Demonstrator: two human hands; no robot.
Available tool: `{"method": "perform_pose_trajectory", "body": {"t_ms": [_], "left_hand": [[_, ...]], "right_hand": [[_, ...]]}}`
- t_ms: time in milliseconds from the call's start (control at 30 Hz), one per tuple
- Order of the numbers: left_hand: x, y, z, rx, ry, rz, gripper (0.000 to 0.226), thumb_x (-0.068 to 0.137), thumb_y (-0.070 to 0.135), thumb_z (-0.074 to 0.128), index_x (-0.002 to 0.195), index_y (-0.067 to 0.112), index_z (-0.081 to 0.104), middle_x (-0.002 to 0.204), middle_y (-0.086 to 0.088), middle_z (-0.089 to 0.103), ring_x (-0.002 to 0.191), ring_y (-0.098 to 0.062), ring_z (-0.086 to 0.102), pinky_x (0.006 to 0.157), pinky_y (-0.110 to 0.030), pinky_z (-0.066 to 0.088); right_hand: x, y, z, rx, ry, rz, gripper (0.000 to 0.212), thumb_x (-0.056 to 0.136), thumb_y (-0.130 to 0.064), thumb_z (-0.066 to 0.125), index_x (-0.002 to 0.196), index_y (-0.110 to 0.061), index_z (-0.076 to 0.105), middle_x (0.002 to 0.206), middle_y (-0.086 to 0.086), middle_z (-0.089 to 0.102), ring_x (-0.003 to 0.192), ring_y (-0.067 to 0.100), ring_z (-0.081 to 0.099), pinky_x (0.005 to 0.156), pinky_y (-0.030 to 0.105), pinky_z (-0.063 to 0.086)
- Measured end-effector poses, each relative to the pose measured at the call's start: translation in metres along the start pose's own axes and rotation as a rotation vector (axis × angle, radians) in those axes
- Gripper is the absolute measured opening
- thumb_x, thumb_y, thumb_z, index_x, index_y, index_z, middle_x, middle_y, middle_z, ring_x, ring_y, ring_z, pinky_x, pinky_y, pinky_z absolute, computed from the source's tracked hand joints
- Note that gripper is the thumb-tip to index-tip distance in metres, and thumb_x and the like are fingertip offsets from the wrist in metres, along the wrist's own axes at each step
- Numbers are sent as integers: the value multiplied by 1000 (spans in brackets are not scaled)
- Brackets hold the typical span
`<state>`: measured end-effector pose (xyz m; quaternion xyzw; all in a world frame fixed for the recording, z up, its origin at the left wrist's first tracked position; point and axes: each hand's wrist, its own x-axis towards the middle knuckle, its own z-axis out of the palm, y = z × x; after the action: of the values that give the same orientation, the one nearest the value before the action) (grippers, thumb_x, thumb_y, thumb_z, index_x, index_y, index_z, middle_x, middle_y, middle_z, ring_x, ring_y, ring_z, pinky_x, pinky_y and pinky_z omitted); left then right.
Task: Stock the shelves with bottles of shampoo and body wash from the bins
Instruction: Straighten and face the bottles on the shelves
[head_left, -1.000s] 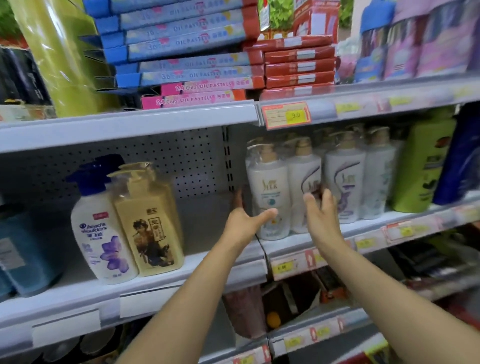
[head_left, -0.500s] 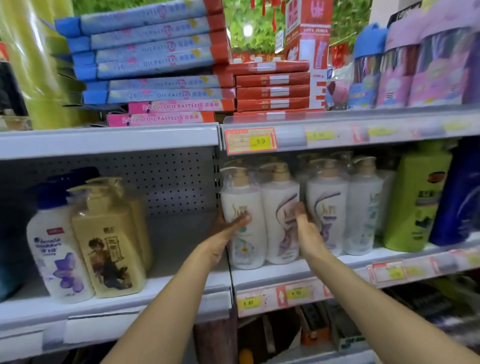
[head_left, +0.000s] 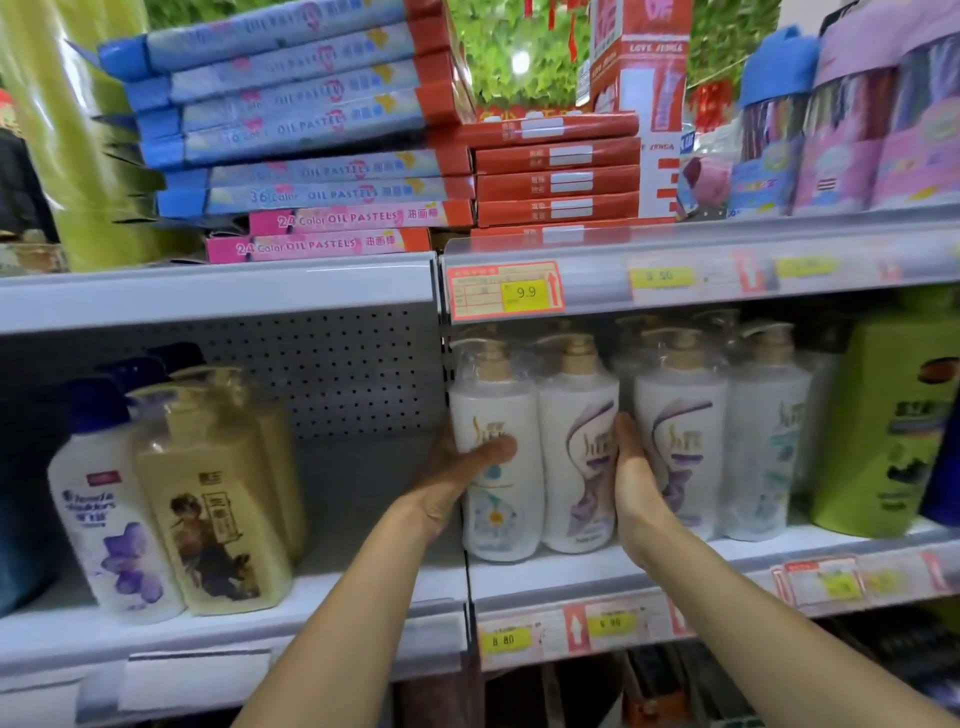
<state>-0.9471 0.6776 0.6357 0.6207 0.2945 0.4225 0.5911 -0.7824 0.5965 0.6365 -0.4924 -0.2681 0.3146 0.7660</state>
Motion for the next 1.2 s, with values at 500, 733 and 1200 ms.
{"method": "perform_pose_trajectory", "body": {"t_ms": [500,733,1200], "left_hand": [[-20,-5,-64,-193,126,-40,71,33,30,85,99,10,67,86,-10,77,75,-21,75,62,-31,60],[-48,-8,-52,-155,335,-69,84,55,44,90,130,26,58,111,-4,75,97,-22,72,86,-41,59],[-55,-10,-64,-70,365,-107,84,38,39,90,117,25,64,106,1,76,104,-21,69,102,-48,50]], "right_hand": [[-2,55,41,-281,-247,295,129,34,-107,42,138,-32,54,136,-1,59,126,25,54,115,50,33],[5,58,58,-217,-231,280,144,27,-109,35,145,-28,45,142,6,55,129,28,52,117,53,28],[-32,49,73,-291,-225,236,127,38,-108,28,140,-34,45,139,8,57,124,31,55,114,52,34]]}}
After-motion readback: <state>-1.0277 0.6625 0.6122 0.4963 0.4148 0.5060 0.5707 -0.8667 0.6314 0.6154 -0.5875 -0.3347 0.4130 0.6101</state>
